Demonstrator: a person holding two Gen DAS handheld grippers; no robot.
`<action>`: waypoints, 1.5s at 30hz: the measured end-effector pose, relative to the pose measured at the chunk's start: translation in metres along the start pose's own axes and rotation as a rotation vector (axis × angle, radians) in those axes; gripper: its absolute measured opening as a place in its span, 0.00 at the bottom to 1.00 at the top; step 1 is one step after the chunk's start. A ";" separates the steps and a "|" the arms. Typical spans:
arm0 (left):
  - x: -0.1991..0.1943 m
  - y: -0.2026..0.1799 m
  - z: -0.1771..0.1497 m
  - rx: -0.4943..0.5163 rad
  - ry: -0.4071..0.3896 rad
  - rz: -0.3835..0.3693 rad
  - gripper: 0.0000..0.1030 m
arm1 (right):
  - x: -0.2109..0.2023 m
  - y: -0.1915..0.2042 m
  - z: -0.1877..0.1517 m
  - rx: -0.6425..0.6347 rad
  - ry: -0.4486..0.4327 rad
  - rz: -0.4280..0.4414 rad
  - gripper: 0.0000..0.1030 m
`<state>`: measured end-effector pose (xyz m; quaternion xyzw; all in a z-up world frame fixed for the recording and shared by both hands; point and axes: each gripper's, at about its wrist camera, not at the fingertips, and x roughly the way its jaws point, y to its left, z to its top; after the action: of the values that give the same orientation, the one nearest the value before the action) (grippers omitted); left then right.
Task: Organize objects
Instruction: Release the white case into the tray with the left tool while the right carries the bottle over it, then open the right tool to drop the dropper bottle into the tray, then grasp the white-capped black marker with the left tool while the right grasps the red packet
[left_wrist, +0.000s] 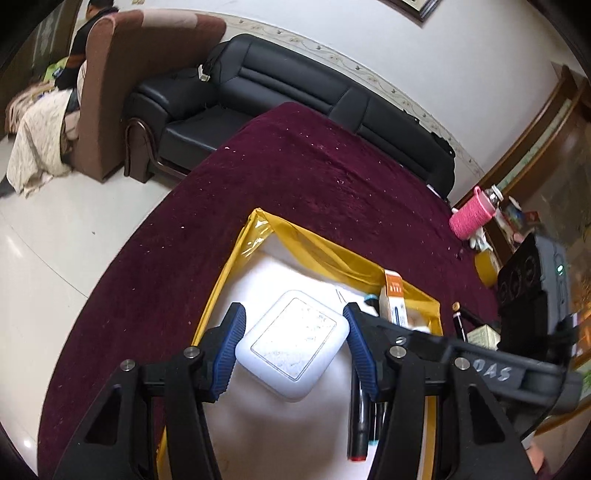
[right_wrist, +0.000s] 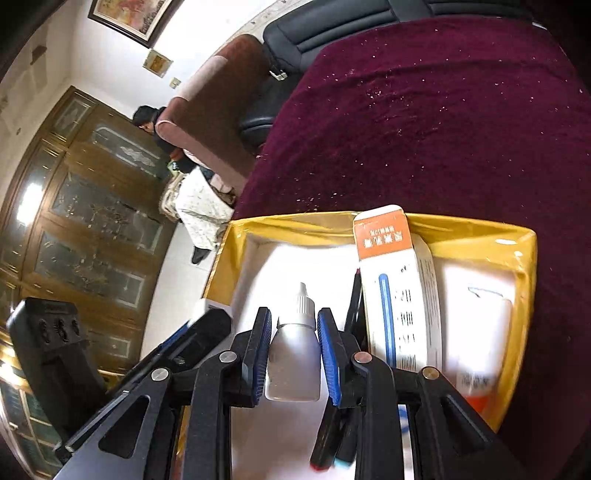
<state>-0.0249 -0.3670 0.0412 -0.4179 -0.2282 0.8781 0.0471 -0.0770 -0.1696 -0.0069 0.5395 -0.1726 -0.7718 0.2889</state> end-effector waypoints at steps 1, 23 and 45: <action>0.003 0.002 0.001 -0.009 0.003 -0.004 0.52 | 0.004 0.000 0.002 -0.002 0.001 -0.010 0.28; -0.043 -0.008 0.000 -0.053 -0.083 -0.011 0.81 | -0.033 0.004 -0.009 -0.051 -0.066 -0.054 0.51; -0.078 -0.144 -0.074 0.089 -0.029 -0.173 0.90 | -0.243 -0.093 -0.099 -0.097 -0.434 -0.178 0.80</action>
<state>0.0664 -0.2334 0.1195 -0.3814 -0.2249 0.8859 0.1380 0.0524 0.0604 0.0812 0.3598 -0.1451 -0.8994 0.2013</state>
